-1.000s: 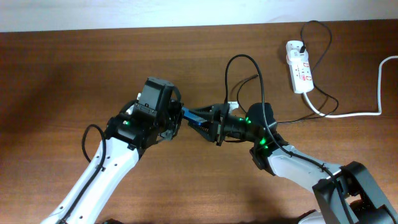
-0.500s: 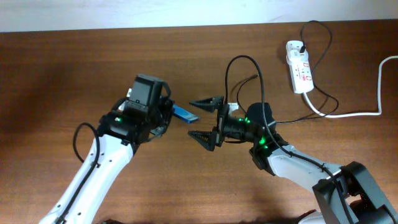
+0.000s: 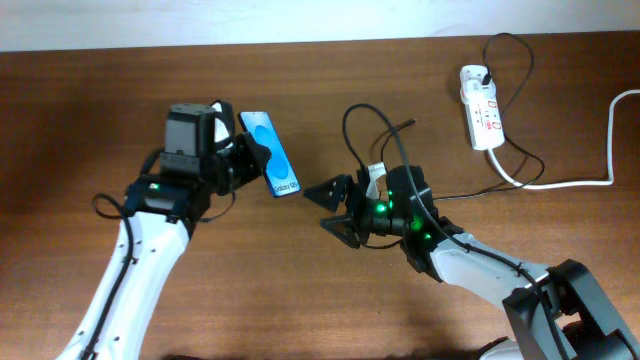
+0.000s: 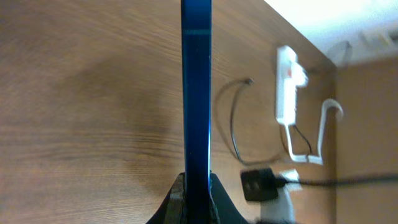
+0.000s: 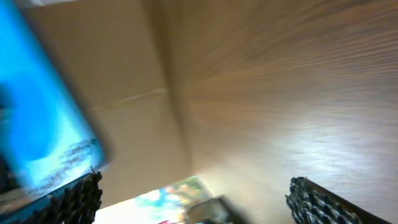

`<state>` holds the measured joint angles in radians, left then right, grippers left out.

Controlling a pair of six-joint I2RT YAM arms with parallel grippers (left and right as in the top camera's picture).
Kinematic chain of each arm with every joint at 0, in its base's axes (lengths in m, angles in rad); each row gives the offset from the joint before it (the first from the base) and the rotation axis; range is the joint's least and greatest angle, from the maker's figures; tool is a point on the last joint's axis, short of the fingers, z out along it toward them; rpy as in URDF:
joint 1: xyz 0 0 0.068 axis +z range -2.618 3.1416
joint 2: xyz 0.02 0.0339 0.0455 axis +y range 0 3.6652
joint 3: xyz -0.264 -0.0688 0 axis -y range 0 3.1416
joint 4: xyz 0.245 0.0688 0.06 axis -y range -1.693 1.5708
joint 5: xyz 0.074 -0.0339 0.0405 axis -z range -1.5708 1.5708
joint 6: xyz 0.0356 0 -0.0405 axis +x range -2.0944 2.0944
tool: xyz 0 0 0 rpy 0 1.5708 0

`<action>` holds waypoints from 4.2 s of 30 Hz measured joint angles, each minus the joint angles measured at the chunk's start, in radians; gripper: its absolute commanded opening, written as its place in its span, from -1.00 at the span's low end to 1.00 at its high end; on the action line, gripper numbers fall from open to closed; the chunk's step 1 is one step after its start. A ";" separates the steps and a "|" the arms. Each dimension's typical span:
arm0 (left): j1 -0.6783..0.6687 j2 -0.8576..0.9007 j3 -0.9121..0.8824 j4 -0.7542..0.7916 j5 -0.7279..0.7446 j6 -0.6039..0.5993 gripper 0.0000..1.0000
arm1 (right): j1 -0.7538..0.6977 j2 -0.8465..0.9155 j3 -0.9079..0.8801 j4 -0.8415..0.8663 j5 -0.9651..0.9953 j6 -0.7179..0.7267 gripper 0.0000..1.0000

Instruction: Plug charger to phone and switch on socket

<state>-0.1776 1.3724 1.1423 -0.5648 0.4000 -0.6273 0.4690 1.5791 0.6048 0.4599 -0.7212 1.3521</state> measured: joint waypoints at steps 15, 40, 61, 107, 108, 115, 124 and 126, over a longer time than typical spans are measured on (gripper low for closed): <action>0.061 -0.005 0.000 -0.048 0.216 0.325 -1.00 | 0.000 -0.169 0.003 -0.399 0.194 -0.386 0.97; 0.063 0.159 0.000 -0.248 0.226 -0.137 -1.00 | 0.000 -0.524 0.079 -1.166 0.632 -0.540 0.99; 0.063 0.159 0.000 -0.285 0.259 -0.138 -1.00 | -0.320 -0.135 0.532 -1.174 0.550 -0.522 0.97; 0.063 0.159 0.000 -0.283 0.282 -0.138 -1.00 | -0.409 0.604 0.683 -0.377 0.409 -0.179 -0.75; 0.063 0.159 0.000 -0.283 0.282 -0.138 -1.00 | -0.409 0.607 0.681 -0.378 0.407 -0.190 -0.91; 0.063 0.159 0.000 -0.283 0.282 -0.138 -1.00 | -0.413 0.614 0.681 -0.379 0.385 -0.275 -0.91; 0.063 0.159 0.000 -0.214 0.283 -0.093 -1.00 | -0.432 0.583 0.659 -0.512 0.142 -0.499 -0.92; 0.063 0.159 0.000 -0.163 0.287 -0.045 -1.00 | -0.432 0.552 0.644 -0.601 0.106 -0.563 -0.92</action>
<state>-0.1143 1.5311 1.1423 -0.7277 0.6868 -0.6720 0.0368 2.1307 1.2491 -0.1413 -0.6147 0.7891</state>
